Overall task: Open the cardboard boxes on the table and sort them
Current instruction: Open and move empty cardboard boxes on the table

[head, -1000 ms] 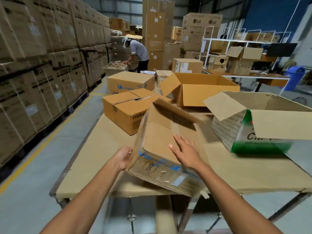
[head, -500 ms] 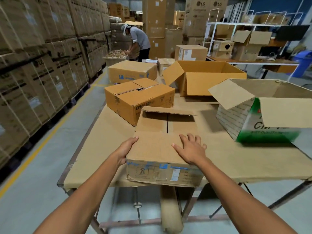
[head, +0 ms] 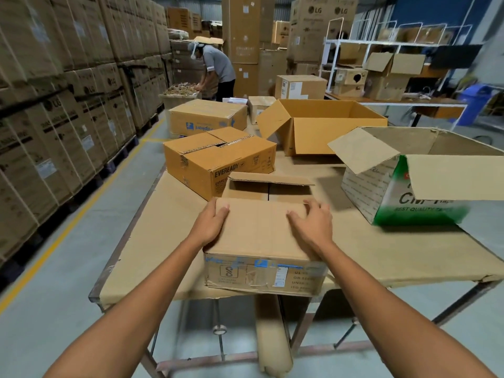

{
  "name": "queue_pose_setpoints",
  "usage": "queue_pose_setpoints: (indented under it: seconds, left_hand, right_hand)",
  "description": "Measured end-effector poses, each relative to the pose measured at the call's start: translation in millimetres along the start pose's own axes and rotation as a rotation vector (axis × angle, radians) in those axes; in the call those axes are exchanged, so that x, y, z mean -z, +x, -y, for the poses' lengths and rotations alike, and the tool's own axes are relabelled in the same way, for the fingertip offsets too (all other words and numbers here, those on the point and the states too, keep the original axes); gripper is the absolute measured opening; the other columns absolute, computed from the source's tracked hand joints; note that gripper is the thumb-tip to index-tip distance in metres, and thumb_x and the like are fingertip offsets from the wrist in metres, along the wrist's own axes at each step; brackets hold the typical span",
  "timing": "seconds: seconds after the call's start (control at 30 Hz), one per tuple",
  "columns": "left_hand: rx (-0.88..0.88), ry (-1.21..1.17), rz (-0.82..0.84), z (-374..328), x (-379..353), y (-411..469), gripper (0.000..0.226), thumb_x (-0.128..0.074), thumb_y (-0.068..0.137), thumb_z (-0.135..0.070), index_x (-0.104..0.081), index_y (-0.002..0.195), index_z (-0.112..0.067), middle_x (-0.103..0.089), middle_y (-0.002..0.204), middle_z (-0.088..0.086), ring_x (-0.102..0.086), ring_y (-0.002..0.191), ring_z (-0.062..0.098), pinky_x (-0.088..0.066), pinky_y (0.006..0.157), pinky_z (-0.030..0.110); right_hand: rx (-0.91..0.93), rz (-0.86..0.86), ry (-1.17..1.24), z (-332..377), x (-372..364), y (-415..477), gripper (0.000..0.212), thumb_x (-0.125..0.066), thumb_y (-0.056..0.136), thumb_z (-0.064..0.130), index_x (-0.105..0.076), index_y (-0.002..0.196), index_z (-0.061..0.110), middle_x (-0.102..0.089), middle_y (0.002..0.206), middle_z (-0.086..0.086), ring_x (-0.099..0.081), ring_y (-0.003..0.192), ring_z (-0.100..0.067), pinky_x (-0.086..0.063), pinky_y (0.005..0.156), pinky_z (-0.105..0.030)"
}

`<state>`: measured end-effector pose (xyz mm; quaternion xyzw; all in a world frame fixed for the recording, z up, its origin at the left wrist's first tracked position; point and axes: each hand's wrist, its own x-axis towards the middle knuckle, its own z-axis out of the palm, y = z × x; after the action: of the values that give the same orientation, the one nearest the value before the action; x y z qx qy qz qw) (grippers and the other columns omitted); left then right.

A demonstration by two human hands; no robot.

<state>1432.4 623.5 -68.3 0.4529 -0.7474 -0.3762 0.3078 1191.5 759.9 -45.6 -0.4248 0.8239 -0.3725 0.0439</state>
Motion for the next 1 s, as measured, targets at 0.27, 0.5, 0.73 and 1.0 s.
queue_pose_setpoints:
  seconds: [0.27, 0.5, 0.73, 1.0]
  left_hand:
    - [0.254, -1.023, 0.358, -40.5, 53.3, -40.6, 0.087, -0.019, 0.096, -0.071, -0.062, 0.124, -0.001, -0.067, 0.120, 0.023, -0.063, 0.114, 0.036, -0.045, 0.100, 0.047]
    - [0.123, 0.084, 0.741, -61.4, 31.3, -79.4, 0.052, -0.043, 0.098, -0.056, -0.059, 0.134, -0.022, -0.053, 0.144, -0.002, -0.044, 0.138, 0.020, -0.031, 0.114, 0.031]
    - [0.170, 0.768, 0.244, -39.6, -44.4, -94.6, 0.064, -0.021, 0.100, -0.063, -0.023, 0.155, -0.031, -0.007, 0.167, 0.006, -0.002, 0.152, 0.035, -0.008, 0.116, 0.064]
    - [0.137, 0.727, 0.158, -40.1, -42.8, -80.3, 0.060, -0.026, 0.099, -0.063, -0.037, 0.145, -0.025, -0.032, 0.152, 0.011, -0.021, 0.146, 0.034, -0.019, 0.112, 0.068]
  right_hand:
    - [-0.736, 0.150, 1.455, -5.3, 81.1, 3.5, 0.028, -0.055, 0.097, 0.036, -0.060, 0.103, 0.009, -0.069, 0.087, -0.008, -0.068, 0.072, -0.020, -0.057, 0.064, -0.031]
    - [-0.100, 0.514, 0.451, -41.4, 67.8, -42.1, 0.024, -0.062, 0.096, 0.028, -0.069, 0.113, 0.013, -0.067, 0.121, -0.003, -0.064, 0.112, -0.023, -0.049, 0.101, -0.037]
    - [0.291, 0.502, -0.258, -52.5, 40.7, -82.4, 0.050, -0.043, 0.100, 0.051, -0.048, 0.145, 0.029, -0.034, 0.160, -0.002, -0.023, 0.148, -0.029, -0.023, 0.117, -0.042]
    - [0.345, 0.403, -0.321, -47.1, 44.5, -58.9, 0.040, -0.046, 0.097, 0.045, -0.059, 0.130, 0.026, -0.058, 0.133, 0.000, -0.046, 0.122, -0.023, -0.042, 0.096, -0.040]
